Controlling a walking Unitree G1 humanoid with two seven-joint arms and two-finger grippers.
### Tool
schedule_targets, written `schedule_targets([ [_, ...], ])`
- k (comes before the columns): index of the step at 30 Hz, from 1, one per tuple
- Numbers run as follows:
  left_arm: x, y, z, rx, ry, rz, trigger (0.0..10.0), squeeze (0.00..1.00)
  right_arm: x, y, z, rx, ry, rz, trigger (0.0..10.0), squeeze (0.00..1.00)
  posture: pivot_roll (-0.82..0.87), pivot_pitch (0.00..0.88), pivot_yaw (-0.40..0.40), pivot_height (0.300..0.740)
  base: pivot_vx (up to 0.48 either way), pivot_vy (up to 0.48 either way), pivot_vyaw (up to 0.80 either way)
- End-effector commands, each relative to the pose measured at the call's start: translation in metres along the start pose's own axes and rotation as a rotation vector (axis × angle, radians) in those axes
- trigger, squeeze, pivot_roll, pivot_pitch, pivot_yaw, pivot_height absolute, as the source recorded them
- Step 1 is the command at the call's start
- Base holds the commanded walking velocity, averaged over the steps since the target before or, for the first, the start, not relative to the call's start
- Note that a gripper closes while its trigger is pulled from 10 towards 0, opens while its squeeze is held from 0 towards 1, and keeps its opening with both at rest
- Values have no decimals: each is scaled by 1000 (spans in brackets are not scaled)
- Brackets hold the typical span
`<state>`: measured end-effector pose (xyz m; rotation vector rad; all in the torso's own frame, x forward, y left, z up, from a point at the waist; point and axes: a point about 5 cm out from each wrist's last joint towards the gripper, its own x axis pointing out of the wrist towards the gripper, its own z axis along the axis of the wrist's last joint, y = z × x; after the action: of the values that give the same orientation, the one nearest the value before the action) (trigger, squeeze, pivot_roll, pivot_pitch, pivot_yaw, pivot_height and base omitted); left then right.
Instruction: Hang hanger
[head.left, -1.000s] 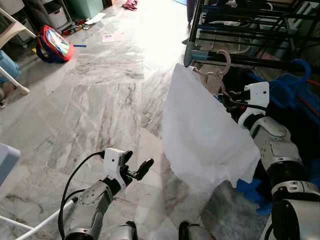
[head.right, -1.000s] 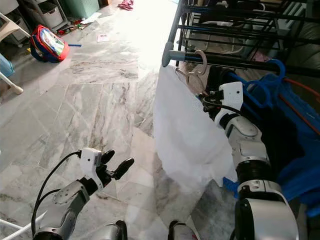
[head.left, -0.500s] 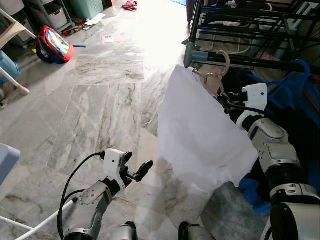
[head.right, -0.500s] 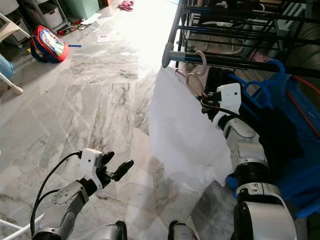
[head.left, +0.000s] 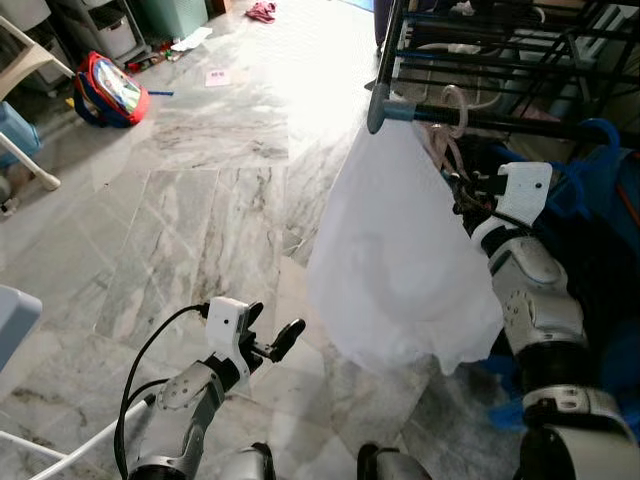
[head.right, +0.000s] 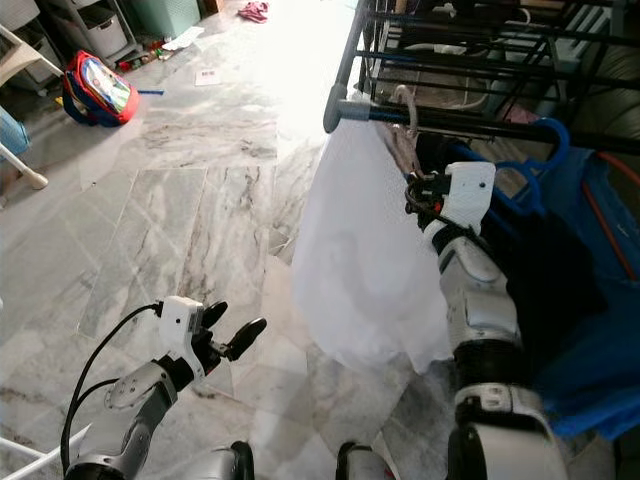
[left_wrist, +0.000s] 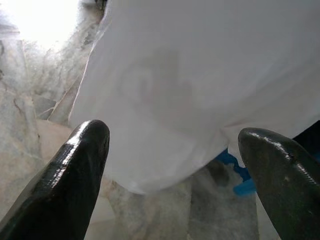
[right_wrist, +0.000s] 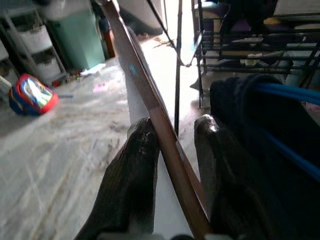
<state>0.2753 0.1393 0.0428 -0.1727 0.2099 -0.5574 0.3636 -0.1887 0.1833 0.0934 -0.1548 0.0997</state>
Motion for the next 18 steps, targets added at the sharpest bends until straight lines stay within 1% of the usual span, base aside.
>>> schedule_targets([
  [1,-3,2,-7,-3,27,18,10000,0,-5,8,24,-27,-116,10,275,0,46,199,29,740,0,0,0],
  [2,-3,2,-7,-3,27,18,10000,0,-7,10,22,-27,-117,13,2235,0,45,199,29,740,0,0,0],
  [3,-3,2,-7,-2,27,18,10000,0,-11,12,19,-25,-112,19,2627,0,45,199,29,740,0,0,0],
  [4,-3,2,-7,0,27,17,10000,0,-15,13,15,-28,-103,25,3569,0,44,198,30,740,0,0,0],
  [5,-2,2,-7,2,27,18,10000,0,-22,15,7,-41,-83,27,6157,0,43,196,30,740,0,0,0],
  [6,-2,2,-7,2,27,18,10000,0,-22,15,7,-41,-83,27,6157,0,43,196,30,740,0,0,0],
  [7,-2,2,-7,4,28,22,10000,0,-29,17,0,-46,-62,23,10000,0,42,196,31,740,0,0,0],
  [8,-2,3,-7,8,29,28,10000,0,-36,17,-8,-54,-40,18,10000,0,40,196,32,740,0,0,0],
  [9,-2,3,-7,8,29,28,10000,0,-36,17,-8,-54,-40,18,10000,0,40,196,32,740,0,0,0],
  [10,-1,4,-7,10,31,33,10000,0,-41,17,-13,-66,-26,15,10000,0,37,194,36,740,0,0,0],
  [11,-1,6,-7,20,35,54,10000,0,-50,18,-22,-76,2,8,10000,0,33,194,40,740,0,0,0],
  [12,-1,7,-7,22,38,61,10000,0,-52,18,-24,-74,9,6,10000,0,33,194,40,740,0,0,0],
  [13,-1,8,-7,28,40,70,10000,0,-60,18,-31,-62,31,-9,10000,0,32,193,40,740,0,0,0],
  [15,0,8,-7,33,42,76,10000,0,-65,18,-35,-56,43,-20,10000,0,28,192,42,740,0,0,0],
  [17,1,11,-9,61,58,120,10000,0,-74,18,-44,-55,70,-50,10000,0,23,192,45,740,0,0,0],
  [18,1,11,-9,61,58,120,10000,0,-74,18,-44,-55,70,-50,10000,0,23,192,45,740,0,0,0],
])
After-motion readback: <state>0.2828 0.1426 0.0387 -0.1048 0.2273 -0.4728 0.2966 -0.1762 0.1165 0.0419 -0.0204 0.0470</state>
